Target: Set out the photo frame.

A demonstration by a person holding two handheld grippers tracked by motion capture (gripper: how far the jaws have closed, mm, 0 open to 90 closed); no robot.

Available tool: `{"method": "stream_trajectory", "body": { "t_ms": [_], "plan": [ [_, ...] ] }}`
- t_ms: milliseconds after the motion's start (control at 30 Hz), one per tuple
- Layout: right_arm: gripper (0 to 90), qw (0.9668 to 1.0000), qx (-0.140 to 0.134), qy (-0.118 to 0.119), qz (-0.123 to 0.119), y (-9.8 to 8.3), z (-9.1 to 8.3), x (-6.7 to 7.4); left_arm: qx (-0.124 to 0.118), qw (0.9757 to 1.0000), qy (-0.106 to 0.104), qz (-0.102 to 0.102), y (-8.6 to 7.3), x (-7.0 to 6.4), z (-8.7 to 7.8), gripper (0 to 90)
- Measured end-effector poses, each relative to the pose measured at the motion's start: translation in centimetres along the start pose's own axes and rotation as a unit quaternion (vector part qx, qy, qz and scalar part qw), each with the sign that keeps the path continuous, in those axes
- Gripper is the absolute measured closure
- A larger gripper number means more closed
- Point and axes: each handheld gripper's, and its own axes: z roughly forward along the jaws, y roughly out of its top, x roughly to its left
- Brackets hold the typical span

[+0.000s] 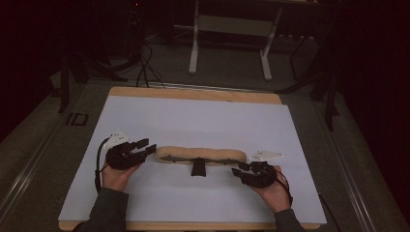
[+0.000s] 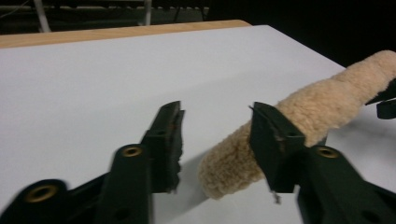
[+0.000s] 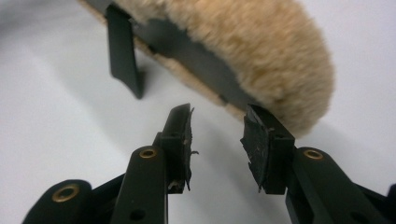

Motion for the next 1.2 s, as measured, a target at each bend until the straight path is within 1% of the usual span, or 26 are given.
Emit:
{"method": "stream_trajectory", "body": {
  "t_ms": [33, 100, 167, 233, 300, 400, 467, 533, 567, 600, 667, 700, 767, 833, 900, 1033, 1200],
  "plan": [
    [62.2, 1.0, -0.005, -0.006, -0.001, 0.0, 0.0, 0.0, 0.001, 1.0, 0.001, 0.0, 0.0, 0.0, 0.0, 59.7],
    [63.8, 0.9999, -0.011, -0.009, -0.004, 0.1, -0.2, 0.1, 0.004, 1.0, 0.006, 0.001, -0.1, 0.0, 0.2, 63.7],
    [64.2, 0.9999, -0.013, -0.01, -0.005, 0.1, -0.2, 0.2, 0.008, 0.9999, 0.007, 0.002, -0.1, -0.1, 0.4, 65.3],
    [65.7, 0.9998, -0.015, -0.013, -0.008, 0.2, -0.2, 0.3, 0.012, 0.9999, 0.009, 0.003, -0.1, -0.2, 0.6, 69.1],
    [68.4, 0.9997, -0.016, -0.016, -0.013, 0.2, -0.2, 0.4, 0.015, 0.9998, 0.009, 0.003, -0.1, -0.2, 0.8, 70.1],
    [74.9, 0.9996, -0.014, -0.015, -0.017, 0.2, -0.2, 0.5, 0.019, 0.9997, 0.016, 0.004, -0.2, -0.3, 1.1, 72.3],
    [77.1, 0.9994, -0.011, -0.021, -0.024, 0.1, -0.1, 0.6, 0.026, 0.9993, 0.023, 0.013, -0.3, -0.3, 1.4, 74.5],
    [78.6, 0.9993, -0.009, -0.025, -0.027, 0.1, 0.0, 0.6, 0.026, 0.9993, 0.024, 0.014, -0.4, -0.3, 1.5, 77.3],
    [80.0, 0.9991, -0.008, -0.027, -0.03, 0.0, 0.1, 0.6, 0.034, 0.999, 0.024, 0.014, -0.6, -0.2, 2.0, 77.3],
    [85.1, 0.9987, -0.007, -0.037, -0.035, -0.1, 0.3, 0.7, 0.037, 0.9989, 0.023, 0.017, -0.6, -0.1, 2.1, 81.6],
    [89.0, 0.9982, -0.009, -0.047, -0.037, -0.1, 0.4, 0.7, 0.038, 0.9989, 0.019, 0.022, -0.7, -0.2, 2.1, 85.9],
    [89.6, 0.9979, -0.01, -0.053, -0.037, -0.1, 0.5, 0.8, 0.038, 0.9988, 0.019, 0.026, -0.7, -0.3, 2.1, 87.3],
    [89.7, 0.9977, -0.011, -0.056, -0.037, -0.1, 0.6, 0.8, 0.04, 0.9986, 0.018, 0.029, -0.7, -0.4, 2.1, 88.9],
    [89.7, 0.9969, -0.017, -0.067, -0.038, 0.0, 0.7, 0.9, 0.04, 0.9987, 0.017, 0.029, -0.7, -0.4, 2.1, 89.9],
    [89.7, 0.9966, -0.02, -0.073, -0.033, 0.0, 0.7, 0.9, 0.04, 0.9987, 0.017, 0.027, -0.8, -0.3, 2.1, 89.9],
    [89.6, 0.9966, -0.019, -0.075, -0.03, 0.0, 0.7, 0.8, 0.04, 0.9986, 0.018, 0.028, -0.9, -0.4, 2.0, 89.9],
    [89.7, 0.9969, -0.026, -0.069, -0.026, 0.1, 0.8, 1.0, 0.041, 0.9985, 0.02, 0.029, -1.0, -0.6, 1.9, 89.9]
  ]
}}
